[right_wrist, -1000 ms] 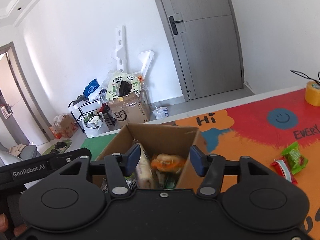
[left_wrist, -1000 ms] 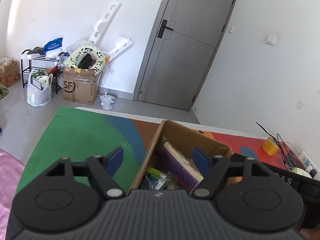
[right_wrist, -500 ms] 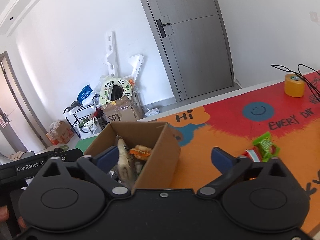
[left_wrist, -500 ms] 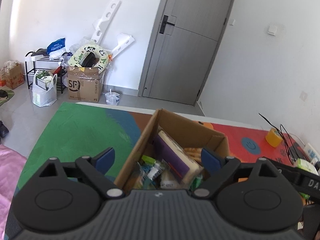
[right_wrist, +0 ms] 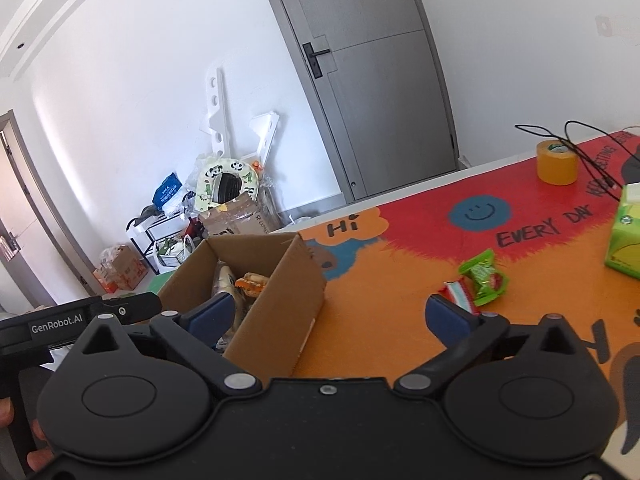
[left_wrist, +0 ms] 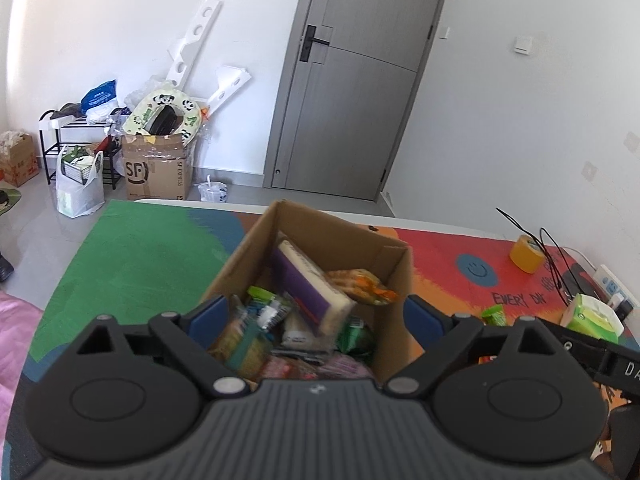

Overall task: Organize snacks
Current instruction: 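Move both tools back from the box toward the red and green snacks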

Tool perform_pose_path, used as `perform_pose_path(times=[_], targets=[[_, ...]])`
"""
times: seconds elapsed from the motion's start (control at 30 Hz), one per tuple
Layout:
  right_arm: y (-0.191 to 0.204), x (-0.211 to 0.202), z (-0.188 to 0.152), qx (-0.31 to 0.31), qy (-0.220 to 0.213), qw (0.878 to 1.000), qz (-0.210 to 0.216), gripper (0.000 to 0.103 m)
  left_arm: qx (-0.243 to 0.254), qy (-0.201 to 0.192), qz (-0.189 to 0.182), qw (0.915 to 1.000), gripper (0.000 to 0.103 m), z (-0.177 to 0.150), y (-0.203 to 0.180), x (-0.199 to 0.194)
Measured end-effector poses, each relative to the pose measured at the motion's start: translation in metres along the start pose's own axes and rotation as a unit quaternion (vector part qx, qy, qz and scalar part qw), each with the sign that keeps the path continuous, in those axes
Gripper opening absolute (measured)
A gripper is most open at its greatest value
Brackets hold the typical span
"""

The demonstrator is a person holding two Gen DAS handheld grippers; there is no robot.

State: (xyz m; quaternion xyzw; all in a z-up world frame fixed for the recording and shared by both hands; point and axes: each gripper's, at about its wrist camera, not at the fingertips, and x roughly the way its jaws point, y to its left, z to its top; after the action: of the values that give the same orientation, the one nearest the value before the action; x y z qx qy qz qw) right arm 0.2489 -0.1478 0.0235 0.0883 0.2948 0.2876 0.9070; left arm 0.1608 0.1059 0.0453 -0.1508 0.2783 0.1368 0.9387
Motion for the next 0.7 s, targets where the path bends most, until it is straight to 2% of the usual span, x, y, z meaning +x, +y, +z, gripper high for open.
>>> perform_pose_path(times=[0.7], targets=[[-0.071, -0.038, 0.004, 0.042, -0.030, 0.998, -0.042, 0.103, 0.045, 0.003, -0.050, 0.9977, 0.094, -0.009, -0.077, 0.003]])
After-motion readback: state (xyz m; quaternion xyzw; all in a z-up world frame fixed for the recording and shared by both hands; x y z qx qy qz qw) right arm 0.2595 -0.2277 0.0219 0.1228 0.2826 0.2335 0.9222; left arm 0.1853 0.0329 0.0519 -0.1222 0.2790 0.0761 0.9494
